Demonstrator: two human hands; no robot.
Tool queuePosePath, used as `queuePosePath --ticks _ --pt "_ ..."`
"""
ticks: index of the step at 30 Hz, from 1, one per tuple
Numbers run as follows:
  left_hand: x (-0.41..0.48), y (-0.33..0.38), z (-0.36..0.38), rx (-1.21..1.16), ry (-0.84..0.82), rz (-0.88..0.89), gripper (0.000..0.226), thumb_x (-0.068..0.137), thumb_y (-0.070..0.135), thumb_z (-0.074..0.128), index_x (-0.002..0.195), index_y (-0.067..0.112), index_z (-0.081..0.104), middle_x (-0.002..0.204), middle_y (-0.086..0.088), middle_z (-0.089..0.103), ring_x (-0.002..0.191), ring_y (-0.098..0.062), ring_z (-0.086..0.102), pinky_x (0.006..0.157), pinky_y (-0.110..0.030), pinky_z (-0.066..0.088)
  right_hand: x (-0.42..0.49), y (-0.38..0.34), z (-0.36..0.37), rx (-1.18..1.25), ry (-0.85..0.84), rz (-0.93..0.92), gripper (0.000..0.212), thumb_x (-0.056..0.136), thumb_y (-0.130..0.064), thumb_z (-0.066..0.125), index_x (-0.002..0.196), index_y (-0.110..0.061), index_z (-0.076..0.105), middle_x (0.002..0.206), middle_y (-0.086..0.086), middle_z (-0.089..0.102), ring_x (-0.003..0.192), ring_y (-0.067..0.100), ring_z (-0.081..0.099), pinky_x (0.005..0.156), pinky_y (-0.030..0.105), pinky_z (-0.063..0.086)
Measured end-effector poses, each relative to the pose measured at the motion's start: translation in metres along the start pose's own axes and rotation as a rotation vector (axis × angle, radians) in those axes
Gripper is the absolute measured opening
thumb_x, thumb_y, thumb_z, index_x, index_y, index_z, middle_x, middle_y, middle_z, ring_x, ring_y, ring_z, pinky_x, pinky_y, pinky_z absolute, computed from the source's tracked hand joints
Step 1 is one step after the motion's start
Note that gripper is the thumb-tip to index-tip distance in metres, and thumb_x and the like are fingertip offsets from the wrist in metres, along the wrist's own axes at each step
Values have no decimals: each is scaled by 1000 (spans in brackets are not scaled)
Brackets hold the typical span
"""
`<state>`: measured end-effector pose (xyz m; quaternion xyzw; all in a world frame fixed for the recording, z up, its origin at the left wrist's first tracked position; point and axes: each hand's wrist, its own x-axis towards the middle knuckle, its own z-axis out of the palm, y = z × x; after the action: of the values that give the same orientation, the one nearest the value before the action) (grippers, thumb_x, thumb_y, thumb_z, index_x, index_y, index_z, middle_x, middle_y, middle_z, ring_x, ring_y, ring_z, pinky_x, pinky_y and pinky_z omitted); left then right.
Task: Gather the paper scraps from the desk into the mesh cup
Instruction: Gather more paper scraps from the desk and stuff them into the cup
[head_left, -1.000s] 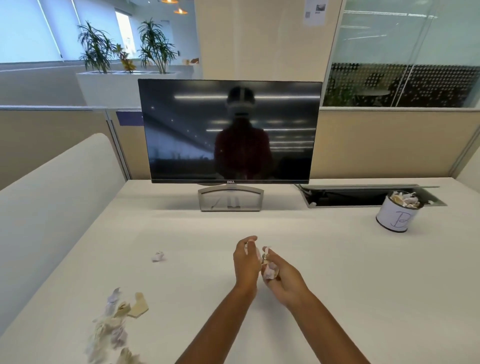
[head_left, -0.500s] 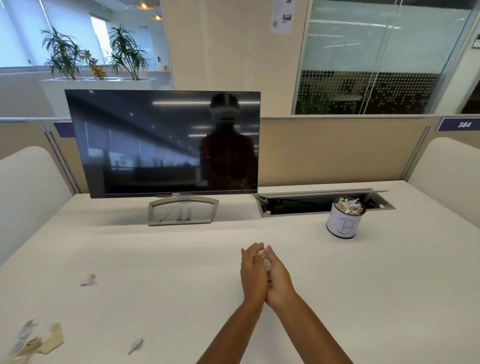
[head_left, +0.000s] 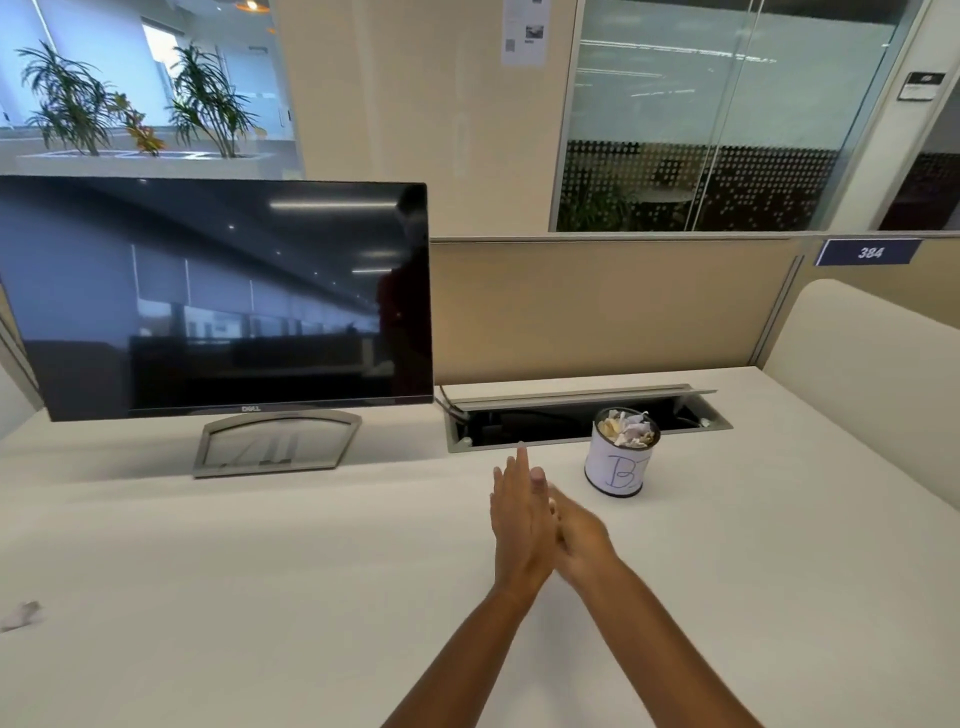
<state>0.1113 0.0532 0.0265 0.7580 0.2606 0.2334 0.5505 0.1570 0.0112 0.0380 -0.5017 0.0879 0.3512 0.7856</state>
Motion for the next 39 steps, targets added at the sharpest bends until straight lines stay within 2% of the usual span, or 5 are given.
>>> queuePosePath --ticks 3,14,24,29,39 --pt "5 7 17 2 4 -5 54 97 44 21 148 26 17 158 3 19 147 -14 11 123 -37 10 29 -46 -13 -56 126 -180 14 90 -8 57 76 -5 58 61 6 51 48 9 49 45 13 44" --pt "51 -2 65 577 -239 135 59 100 30 36 150 18 6 160 -1 4 149 -17 2 121 -32 4 108 -122 -37 -967 350 -875 23 94 -14 48 102 4 60 112 22 58 102 31 54 78 24 35" --pt "78 -8 90 782 -340 248 60 100 34 32 149 22 0 160 -2 -3 149 -20 -4 121 -36 -5 123 -113 -56 -1591 133 -888 42 94 -29 27 108 -4 58 117 15 58 111 29 54 94 36 40" --pt "82 -11 90 843 -293 341 58 100 32 34 150 21 6 160 -3 4 149 -21 1 121 -36 -2 116 -116 -66 -1828 -27 -686 44 100 -24 26 143 -14 25 157 10 14 147 24 4 119 45 -2" --pt "81 5 86 936 -248 398 62 98 34 39 150 15 10 160 -3 11 148 -23 8 122 -34 8 108 -130 -66 -1724 -162 -503 38 93 -1 37 131 0 46 141 19 45 132 30 39 110 34 30"
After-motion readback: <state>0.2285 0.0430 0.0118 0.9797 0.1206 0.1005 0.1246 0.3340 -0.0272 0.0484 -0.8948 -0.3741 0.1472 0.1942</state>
